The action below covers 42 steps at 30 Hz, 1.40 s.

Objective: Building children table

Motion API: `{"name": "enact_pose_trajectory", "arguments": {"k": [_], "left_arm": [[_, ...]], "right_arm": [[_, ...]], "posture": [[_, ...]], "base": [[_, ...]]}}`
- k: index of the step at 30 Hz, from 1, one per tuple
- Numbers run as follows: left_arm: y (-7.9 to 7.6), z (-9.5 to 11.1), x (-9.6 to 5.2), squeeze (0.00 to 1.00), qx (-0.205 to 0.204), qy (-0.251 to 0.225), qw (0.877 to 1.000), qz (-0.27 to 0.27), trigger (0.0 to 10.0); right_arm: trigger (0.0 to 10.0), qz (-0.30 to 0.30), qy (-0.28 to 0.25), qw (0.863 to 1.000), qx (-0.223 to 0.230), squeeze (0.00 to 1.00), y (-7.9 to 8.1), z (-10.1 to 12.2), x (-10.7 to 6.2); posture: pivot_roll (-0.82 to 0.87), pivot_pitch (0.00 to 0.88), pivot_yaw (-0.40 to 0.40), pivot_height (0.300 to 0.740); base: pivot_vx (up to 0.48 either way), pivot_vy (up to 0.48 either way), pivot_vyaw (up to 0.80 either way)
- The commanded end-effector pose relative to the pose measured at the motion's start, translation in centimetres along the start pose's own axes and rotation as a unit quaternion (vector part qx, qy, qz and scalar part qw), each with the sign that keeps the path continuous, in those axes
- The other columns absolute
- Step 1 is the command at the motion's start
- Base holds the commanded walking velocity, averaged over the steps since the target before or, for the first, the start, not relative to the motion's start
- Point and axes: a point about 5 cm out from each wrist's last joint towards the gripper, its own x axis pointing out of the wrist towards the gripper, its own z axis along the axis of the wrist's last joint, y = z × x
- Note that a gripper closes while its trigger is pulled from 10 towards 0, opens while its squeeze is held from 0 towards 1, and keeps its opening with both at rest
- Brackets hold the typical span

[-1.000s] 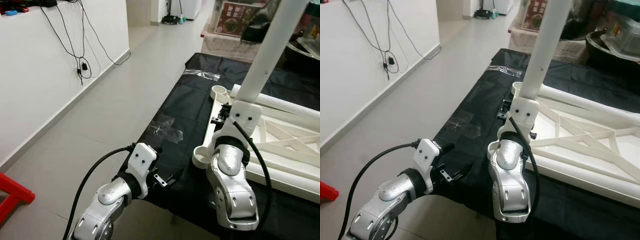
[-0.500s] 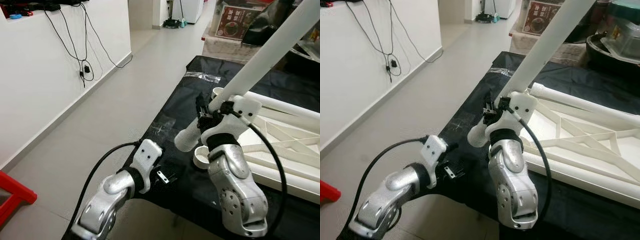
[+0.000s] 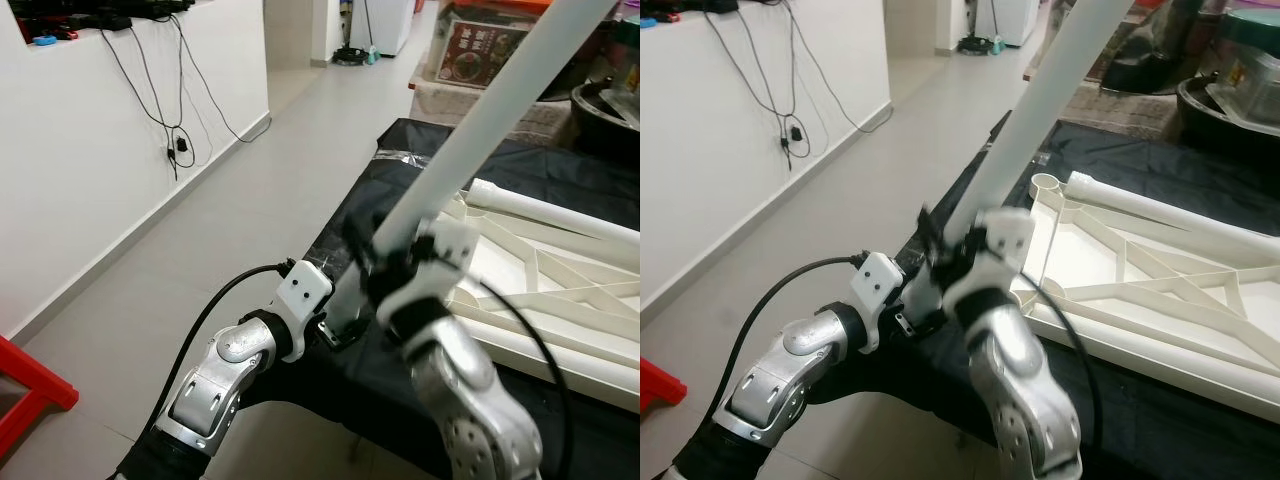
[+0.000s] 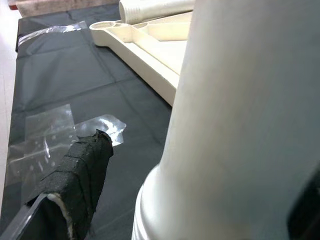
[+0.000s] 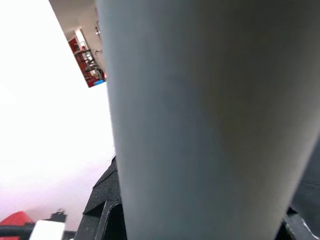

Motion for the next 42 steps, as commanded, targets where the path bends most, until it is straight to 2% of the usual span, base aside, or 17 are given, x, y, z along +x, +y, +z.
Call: {"name": "enact_pose_trajectory", "arguments": {"k": [1, 4, 5, 18, 19, 21, 22, 23, 24, 25, 26, 30, 33, 36, 38, 39, 42], "left_arm": [[-0.1, -0.3, 0.1, 0.0, 0.002, 0.003, 1.0, -0.005, 10.0], [-0.4, -0.4, 0.2, 0.0, -0.001, 0.002, 1.0, -0.01, 10.0], [-0.5, -0.5, 0.2, 0.0, -0.001, 0.002, 1.0, -0.015, 0.0], [-1.6, -1.3, -0.1, 0.0, 0.002, 0.012, 0.999, -0.043, 0.0], [-1.5, -1.5, -0.1, 0.0, 0.004, 0.019, 0.999, -0.045, 7.1], [-1.5, -1.5, -0.1, 0.0, 0.004, 0.019, 0.999, -0.045, 7.1], [-1.4, -1.5, -0.3, 0.0, -0.001, 0.021, 0.998, -0.052, 10.0], [-1.1, -1.5, -0.6, 0.0, -0.013, 0.022, 0.997, -0.07, 10.0], [-0.9, -1.3, -1.0, 0.0, -0.025, 0.022, 0.995, -0.093, 10.0], [-0.9, -1.3, -1.0, 0.0, -0.025, 0.022, 0.995, -0.093, 10.0], [-0.6, -1.0, -1.8, 0.0, -0.053, 0.025, 0.987, -0.151, 10.0], [-0.7, -0.9, -2.5, 0.0, -0.07, 0.034, 0.976, -0.204, 10.0], [-1.4, -0.7, -4.7, 0.0, -0.113, 0.062, 0.94, -0.315, 10.0], [-1.5, -0.7, -5.2, 0.0, -0.119, 0.07, 0.931, -0.338, 10.0], [-1.7, -0.9, -6.4, 0.0, -0.133, 0.088, 0.912, -0.378, 10.0], [-1.7, -0.9, -6.4, 0.0, -0.133, 0.088, 0.912, -0.378, 10.0], [-2.1, -1.2, -7.7, 0.0, -0.159, 0.106, 0.89, -0.415, 10.0]], "right_arm": [[10.0, 0.028, -0.002, 0.999, 0.039, 0.0, 1.5, -0.1, -0.1], [10.0, 0.036, 0.001, 0.998, 0.042, 0.0, 1.6, -0.2, -0.2], [10.0, 0.037, 0.001, 0.998, 0.043, 0.0, 1.6, -0.2, -0.2], [10.0, 0.039, -0.015, 0.999, 0.033, 0.0, 1.4, 0.5, 0.2], [10.0, 0.041, -0.019, 0.999, 0.023, 1.0, 1.3, 0.6, 0.3], [10.0, 0.041, -0.019, 0.999, 0.023, 1.0, 1.3, 0.6, 0.3], [10.0, 0.052, -0.019, 0.998, 0.013, 1.0, 1.2, 0.7, 0.3], [10.0, 0.062, -0.015, 0.998, 0.002, 1.0, 0.9, 0.8, 0.3], [10.0, 0.086, -0.018, 0.996, -0.003, 0.0, 0.5, 0.9, 0.1], [10.0, 0.086, -0.018, 0.996, -0.003, 0.0, 0.5, 0.9, 0.1], [10.0, 0.136, 0.005, 0.991, 0.003, 0.0, -0.3, 1.0, -0.3], [10.0, 0.181, 0.019, 0.983, 0.0, 0.0, -0.6, 1.1, -0.7], [10.0, 0.278, 0.066, 0.958, 0.007, 0.0, -1.2, 1.6, -1.6], [10.0, 0.299, 0.077, 0.951, 0.01, 0.0, -1.3, 1.7, -1.8], [10.0, 0.342, 0.105, 0.934, 0.016, 0.0, -1.4, 1.6, -2.4], [10.0, 0.342, 0.105, 0.934, 0.016, 0.0, -1.4, 1.6, -2.4], [10.0, 0.378, 0.131, 0.916, 0.02, 0.0, -1.4, 1.4, -3.0]], "posture": [[0.07, 0.045, -0.027, 0.74], [0.07, 0.045, -0.027, 0.74], [0.07, 0.045, -0.027, 0.74], [0.07, 0.04, -0.026, 0.74], [0.07, 0.039, -0.025, 0.74], [0.07, 0.039, -0.025, 0.74], [0.07, 0.039, -0.025, 0.74], [0.07, 0.034, -0.027, 0.74], [0.07, 0.031, -0.026, 0.74], [0.07, 0.031, -0.026, 0.74], [0.07, 0.031, -0.026, 0.74], [0.08, 0.022, -0.021, 0.74], [0.08, 0.017, -0.018, 0.74], [0.08, 0.017, -0.018, 0.74], [0.09, 0.013, -0.023, 0.74], [0.09, 0.013, -0.023, 0.74], [0.09, 0.011, -0.022, 0.74]], "base": [[0.0, 0.0, 0.0], [0.0, 0.0, 0.0], [0.0, 0.0, 0.0], [0.0, 0.0, 0.0], [0.0, 0.0, 0.0], [0.0, 0.0, 0.0], [0.0, 0.0, 0.0], [0.0, 0.0, 0.0], [0.0, 0.0, 0.0], [0.0, 0.0, 0.0], [0.0, 0.0, 0.0], [0.0, 0.0, 0.0], [0.0, 0.0, 0.0], [0.0, 0.0, 0.0], [0.0, 0.0, 0.0], [0.0, 0.0, 0.0], [0.0, 0.0, 0.0]]}}
